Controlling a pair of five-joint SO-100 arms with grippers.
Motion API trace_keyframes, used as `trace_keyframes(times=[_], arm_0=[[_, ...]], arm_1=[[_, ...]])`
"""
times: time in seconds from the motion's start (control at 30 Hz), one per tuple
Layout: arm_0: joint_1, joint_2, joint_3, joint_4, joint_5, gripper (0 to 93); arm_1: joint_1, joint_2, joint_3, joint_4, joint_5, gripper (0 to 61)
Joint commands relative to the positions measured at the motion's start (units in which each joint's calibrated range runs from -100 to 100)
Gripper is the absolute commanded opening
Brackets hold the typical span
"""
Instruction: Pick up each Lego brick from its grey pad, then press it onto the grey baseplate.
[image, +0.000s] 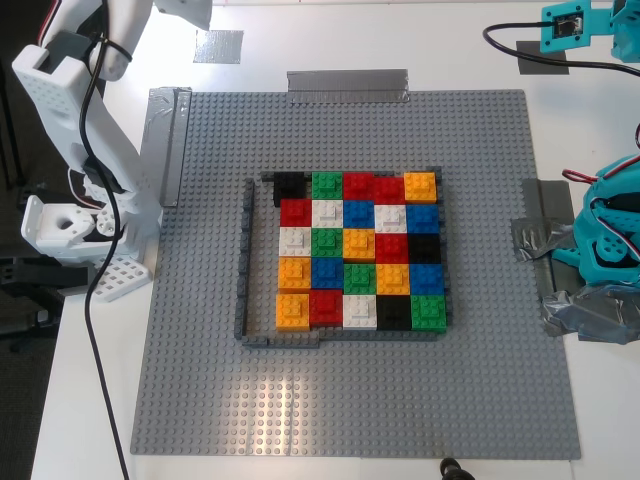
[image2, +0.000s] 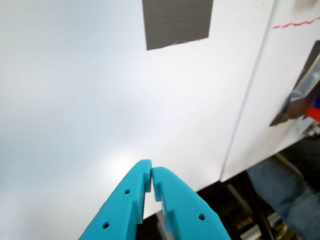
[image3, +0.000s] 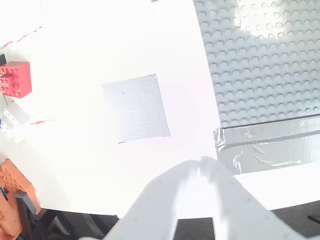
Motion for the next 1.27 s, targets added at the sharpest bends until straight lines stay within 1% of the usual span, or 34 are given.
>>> trace_keyframes(times=[0.0,0.1,0.23,0.33,0.4,0.53,0.73,0.87,1.23], arm_0=[[0.7,-2.0,-0.2,-0.2,0.3,0.0],[0.7,-2.0,-0.2,-0.1,0.3,0.0],[0.7,-1.7,-0.2,0.0,0.3,0.0],[0.7,-1.4,-0.2,0.0,0.3,0.0],[0.7,-1.4,-0.2,-0.1,0.3,0.0],[0.4,-1.4,-0.1,-0.2,0.3,0.0],[0.0,-1.3,-0.1,-0.3,0.3,0.0],[0.0,-1.3,0.5,-0.4,0.3,0.0],[0.0,-1.4,1.5,-0.4,0.3,0.0]], arm_1=[[-0.4,-1.8,-0.2,-3.1,0.0,0.1],[-1.2,1.4,-0.5,-5.1,0.4,0.1],[-3.0,6.6,-4.7,-2.4,0.6,0.1],[-3.5,6.9,-4.0,-2.2,0.6,0.1],[-3.5,6.1,-2.0,-3.6,0.4,0.1],[-3.8,6.7,-2.5,-3.8,0.2,0.1],[-3.9,11.2,-10.2,1.0,0.6,0.1],[-3.9,13.5,-14.1,2.5,0.9,0.1],[-3.9,14.2,-14.4,4.5,1.5,0.1]])
